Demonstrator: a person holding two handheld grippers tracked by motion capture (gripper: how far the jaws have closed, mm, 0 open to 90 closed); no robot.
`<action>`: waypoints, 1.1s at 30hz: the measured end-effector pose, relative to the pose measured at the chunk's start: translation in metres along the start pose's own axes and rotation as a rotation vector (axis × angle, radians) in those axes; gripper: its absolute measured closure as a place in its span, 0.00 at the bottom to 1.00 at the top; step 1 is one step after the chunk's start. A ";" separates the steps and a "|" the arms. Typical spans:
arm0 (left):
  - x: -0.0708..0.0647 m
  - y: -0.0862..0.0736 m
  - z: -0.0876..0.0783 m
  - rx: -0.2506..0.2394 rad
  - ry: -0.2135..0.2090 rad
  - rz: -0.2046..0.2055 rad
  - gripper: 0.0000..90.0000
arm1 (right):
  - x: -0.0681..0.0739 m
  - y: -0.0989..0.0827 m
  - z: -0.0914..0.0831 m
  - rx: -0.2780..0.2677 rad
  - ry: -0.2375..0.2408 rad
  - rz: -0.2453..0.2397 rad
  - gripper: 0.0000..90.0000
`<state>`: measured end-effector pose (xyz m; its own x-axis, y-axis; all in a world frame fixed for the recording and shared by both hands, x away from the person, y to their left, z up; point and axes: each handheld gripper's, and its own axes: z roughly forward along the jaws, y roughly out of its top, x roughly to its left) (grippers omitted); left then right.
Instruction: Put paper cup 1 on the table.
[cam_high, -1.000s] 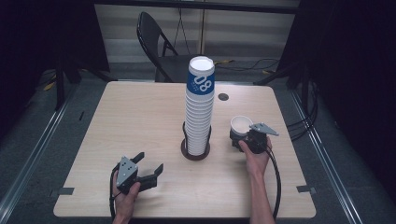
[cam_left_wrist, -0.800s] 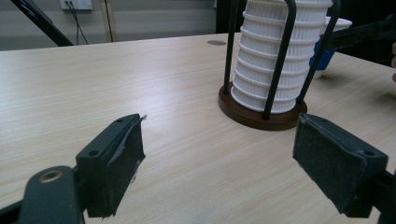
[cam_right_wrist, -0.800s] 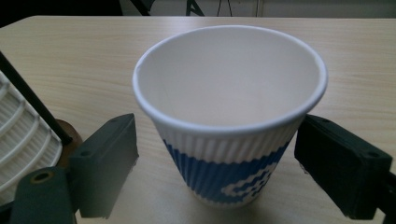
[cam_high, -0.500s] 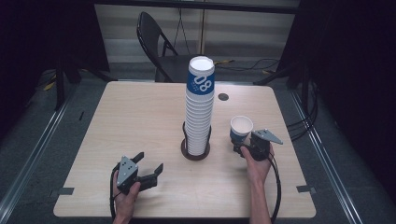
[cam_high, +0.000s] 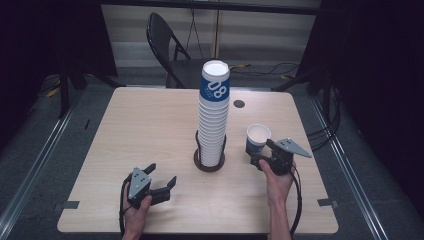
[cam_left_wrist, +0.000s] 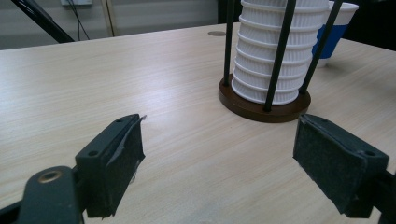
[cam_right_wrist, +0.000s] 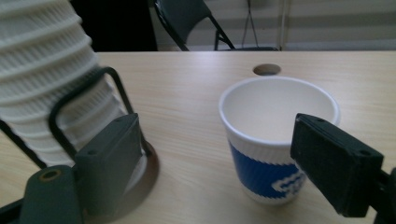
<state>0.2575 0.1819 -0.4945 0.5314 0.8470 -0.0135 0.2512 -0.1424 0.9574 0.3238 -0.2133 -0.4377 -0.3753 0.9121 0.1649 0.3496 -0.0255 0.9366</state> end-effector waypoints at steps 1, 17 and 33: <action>0.000 0.000 0.000 -0.001 0.003 0.001 0.17 | 0.003 0.004 -0.001 0.001 0.021 -0.001 0.17; 0.001 -0.001 -0.002 -0.018 0.015 -0.020 0.17 | 0.034 0.047 -0.020 -0.062 0.199 -0.058 0.18; 0.001 -0.001 -0.003 -0.032 0.022 -0.026 0.18 | 0.060 0.091 -0.034 -0.134 0.307 -0.116 0.16</action>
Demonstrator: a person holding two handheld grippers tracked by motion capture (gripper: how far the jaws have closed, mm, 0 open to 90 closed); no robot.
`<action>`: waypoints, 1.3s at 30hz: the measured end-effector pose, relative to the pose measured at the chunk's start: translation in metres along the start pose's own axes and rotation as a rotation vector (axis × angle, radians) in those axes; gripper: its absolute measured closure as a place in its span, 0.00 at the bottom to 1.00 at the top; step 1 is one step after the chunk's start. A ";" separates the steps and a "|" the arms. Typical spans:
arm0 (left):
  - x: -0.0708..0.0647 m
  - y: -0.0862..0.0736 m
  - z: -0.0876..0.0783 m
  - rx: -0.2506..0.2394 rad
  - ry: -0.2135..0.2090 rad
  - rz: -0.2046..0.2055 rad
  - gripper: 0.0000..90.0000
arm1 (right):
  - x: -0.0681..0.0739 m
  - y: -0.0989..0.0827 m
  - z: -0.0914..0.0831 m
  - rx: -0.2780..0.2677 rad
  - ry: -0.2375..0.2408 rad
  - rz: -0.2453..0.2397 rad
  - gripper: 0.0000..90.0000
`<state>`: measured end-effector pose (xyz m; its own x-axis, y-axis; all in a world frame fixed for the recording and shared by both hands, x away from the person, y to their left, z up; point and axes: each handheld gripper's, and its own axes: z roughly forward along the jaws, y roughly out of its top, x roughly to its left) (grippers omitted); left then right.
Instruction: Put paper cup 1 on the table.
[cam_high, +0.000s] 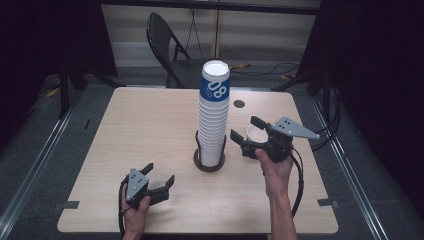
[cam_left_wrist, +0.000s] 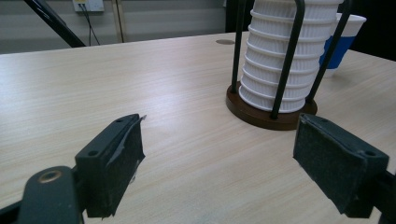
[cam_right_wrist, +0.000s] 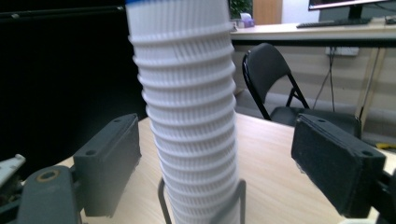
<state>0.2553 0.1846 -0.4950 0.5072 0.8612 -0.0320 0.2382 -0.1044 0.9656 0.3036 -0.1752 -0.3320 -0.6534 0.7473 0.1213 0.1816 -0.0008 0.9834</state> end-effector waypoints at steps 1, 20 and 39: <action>0.000 0.000 0.000 0.000 -0.001 0.001 0.18 | 0.002 0.004 0.000 -0.007 0.014 -0.002 0.15; 0.000 0.000 -0.001 -0.003 -0.005 0.009 0.18 | 0.023 0.063 0.008 -0.090 0.085 -0.082 0.14; -0.002 0.000 -0.001 -0.001 -0.004 0.012 0.18 | 0.022 0.085 0.048 -0.073 0.074 -0.117 0.14</action>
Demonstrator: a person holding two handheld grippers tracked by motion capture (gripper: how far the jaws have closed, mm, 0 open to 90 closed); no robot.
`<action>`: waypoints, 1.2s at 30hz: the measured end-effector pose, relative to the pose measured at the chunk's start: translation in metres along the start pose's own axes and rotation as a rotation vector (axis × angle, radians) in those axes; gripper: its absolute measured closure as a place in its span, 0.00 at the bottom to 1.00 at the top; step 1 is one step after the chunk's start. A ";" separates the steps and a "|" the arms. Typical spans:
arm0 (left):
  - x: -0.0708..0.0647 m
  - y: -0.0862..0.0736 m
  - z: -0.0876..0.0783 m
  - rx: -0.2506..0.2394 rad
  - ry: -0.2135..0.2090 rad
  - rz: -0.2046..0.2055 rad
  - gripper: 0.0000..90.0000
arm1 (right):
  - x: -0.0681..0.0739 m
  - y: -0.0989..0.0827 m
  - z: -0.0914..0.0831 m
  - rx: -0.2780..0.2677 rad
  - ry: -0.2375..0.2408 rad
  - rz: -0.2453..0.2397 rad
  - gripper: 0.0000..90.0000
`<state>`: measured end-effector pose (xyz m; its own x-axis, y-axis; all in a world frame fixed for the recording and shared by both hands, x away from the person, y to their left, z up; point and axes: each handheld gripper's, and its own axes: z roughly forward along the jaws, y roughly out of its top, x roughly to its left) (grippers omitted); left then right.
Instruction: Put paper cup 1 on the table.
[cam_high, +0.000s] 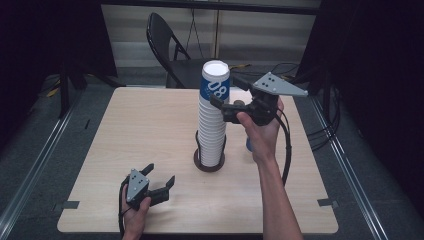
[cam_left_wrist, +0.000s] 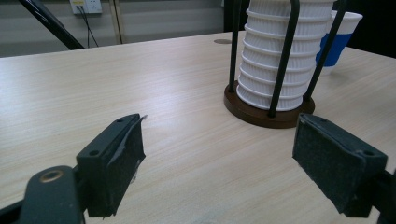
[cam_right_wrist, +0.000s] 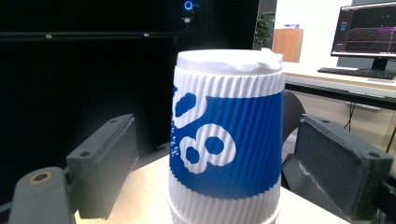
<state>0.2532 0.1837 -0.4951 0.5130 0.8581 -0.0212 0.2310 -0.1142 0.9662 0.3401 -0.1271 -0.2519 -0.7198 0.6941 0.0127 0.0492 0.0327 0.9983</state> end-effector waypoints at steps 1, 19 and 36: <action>0.000 0.000 0.000 0.000 -0.002 0.000 0.18 | 0.000 -0.001 0.004 0.004 0.005 -0.007 0.14; 0.002 0.000 -0.001 -0.010 -0.009 -0.009 0.18 | -0.003 -0.006 0.034 0.083 -0.024 -0.018 0.19; 0.002 0.000 -0.001 -0.013 -0.010 -0.010 0.18 | -0.004 0.000 0.031 0.054 -0.038 -0.019 0.23</action>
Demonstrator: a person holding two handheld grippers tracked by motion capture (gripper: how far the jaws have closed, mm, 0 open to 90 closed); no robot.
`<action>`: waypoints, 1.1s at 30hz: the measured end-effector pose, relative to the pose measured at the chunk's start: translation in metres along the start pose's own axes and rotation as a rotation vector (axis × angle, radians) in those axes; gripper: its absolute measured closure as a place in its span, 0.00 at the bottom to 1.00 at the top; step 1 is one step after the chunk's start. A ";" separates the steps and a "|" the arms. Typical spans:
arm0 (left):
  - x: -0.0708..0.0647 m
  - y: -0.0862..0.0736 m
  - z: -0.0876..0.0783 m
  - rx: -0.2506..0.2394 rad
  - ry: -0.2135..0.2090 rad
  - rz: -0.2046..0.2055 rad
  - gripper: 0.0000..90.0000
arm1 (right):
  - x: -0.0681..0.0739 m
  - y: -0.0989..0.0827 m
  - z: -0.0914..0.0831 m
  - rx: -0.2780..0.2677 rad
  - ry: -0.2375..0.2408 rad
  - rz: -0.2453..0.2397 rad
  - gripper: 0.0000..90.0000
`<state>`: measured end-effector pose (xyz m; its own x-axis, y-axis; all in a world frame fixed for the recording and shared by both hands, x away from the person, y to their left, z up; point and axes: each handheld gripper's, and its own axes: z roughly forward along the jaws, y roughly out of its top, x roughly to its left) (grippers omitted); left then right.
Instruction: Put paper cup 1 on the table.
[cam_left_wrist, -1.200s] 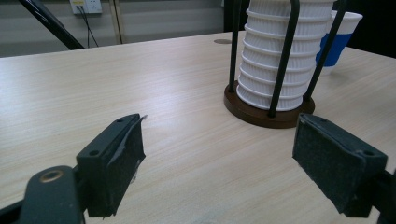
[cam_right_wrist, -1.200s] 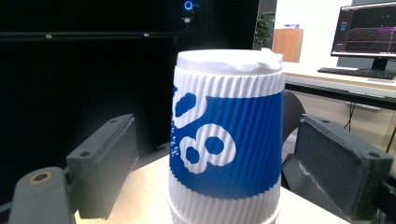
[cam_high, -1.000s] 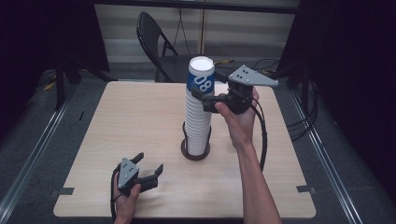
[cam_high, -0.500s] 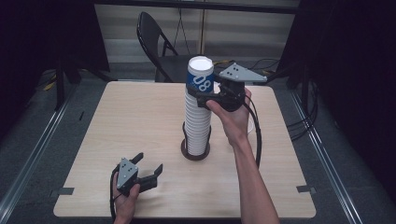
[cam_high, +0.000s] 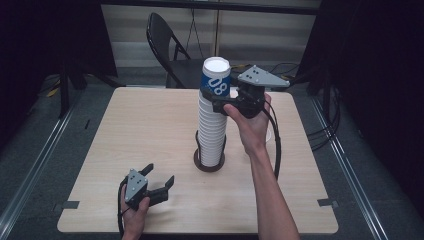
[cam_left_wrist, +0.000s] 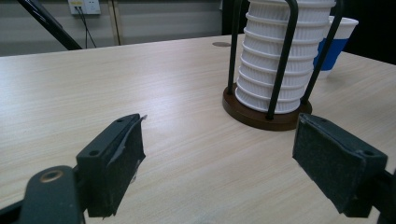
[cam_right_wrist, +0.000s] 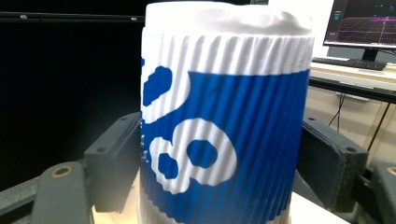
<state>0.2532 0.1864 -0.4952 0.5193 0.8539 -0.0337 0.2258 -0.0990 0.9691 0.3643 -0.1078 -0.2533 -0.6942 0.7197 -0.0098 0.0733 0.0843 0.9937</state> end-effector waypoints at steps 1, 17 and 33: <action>0.000 0.000 0.000 0.000 0.001 -0.001 0.18 | 0.000 0.001 0.000 0.000 0.002 0.001 0.23; 0.000 0.000 -0.001 -0.005 0.000 -0.007 0.18 | -0.001 0.007 -0.003 -0.043 0.003 0.018 0.24; 0.000 0.000 0.000 -0.001 -0.002 -0.003 0.18 | -0.001 0.016 -0.008 -0.106 0.005 0.031 0.24</action>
<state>0.2532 0.1869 -0.4952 0.5202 0.8532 -0.0368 0.2267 -0.0964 0.9692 0.3604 -0.1126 -0.2364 -0.6964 0.7174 0.0219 0.0195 -0.0116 0.9997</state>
